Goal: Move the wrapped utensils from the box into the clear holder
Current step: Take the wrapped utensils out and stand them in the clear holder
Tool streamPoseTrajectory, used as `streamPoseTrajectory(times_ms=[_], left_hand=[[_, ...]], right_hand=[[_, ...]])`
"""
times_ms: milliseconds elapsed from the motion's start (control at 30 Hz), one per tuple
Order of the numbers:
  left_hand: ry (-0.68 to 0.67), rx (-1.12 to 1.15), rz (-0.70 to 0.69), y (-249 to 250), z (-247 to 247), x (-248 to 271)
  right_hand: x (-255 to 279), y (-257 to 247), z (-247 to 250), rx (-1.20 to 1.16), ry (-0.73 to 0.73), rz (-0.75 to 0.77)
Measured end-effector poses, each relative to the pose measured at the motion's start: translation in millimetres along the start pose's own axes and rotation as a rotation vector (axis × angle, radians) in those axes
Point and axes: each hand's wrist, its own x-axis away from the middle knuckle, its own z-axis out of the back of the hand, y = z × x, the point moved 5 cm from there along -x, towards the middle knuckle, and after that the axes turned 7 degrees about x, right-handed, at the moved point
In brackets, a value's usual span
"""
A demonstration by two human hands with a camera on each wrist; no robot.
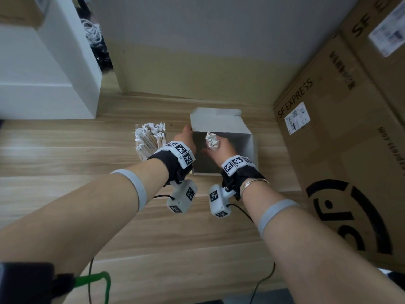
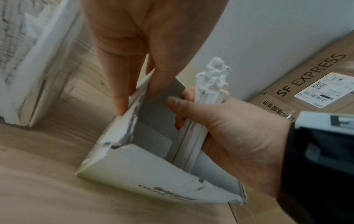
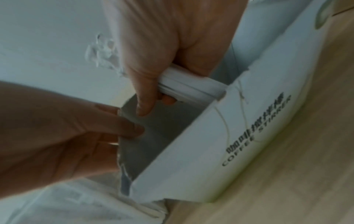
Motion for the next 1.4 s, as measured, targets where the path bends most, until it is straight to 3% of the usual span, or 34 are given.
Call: streamPoseTrajectory(times_ms=[133,333,600,767,933,1033,1400], left_hand=[[0.015,-0.075,0.0,1.8,1.4,-1.8],[0.048,-0.075,-0.026,4.3,16.4,0.7],[0.284,0.021,-0.236,9.2,64.9,16.5],[0.371,-0.08,-0.102,-19.5,85.2,21.4],[0.256,-0.046,0.066,-52.0,93.1,15.4],[0.192,0.019,0.038,-58.4,97.1,11.3],[0.152,0.034,0.009,-70.6,111.7,9.1]], right_hand=[[-2.7,-5.0,2.9,-0.151,0.069,-0.013],[-5.5,-23.1,-2.1,-0.178,0.054,0.033],[-7.4,-64.2,1.5,-0.295,0.238,0.092],[-7.7,-99.0,-0.1,-0.276,0.282,0.174],[-5.5,-128.8,-8.6,-0.306,0.218,0.245],[-2.3,-145.0,-14.9,-0.305,0.193,0.267],[-6.3,-172.2,-28.8,-0.402,0.148,0.26]])
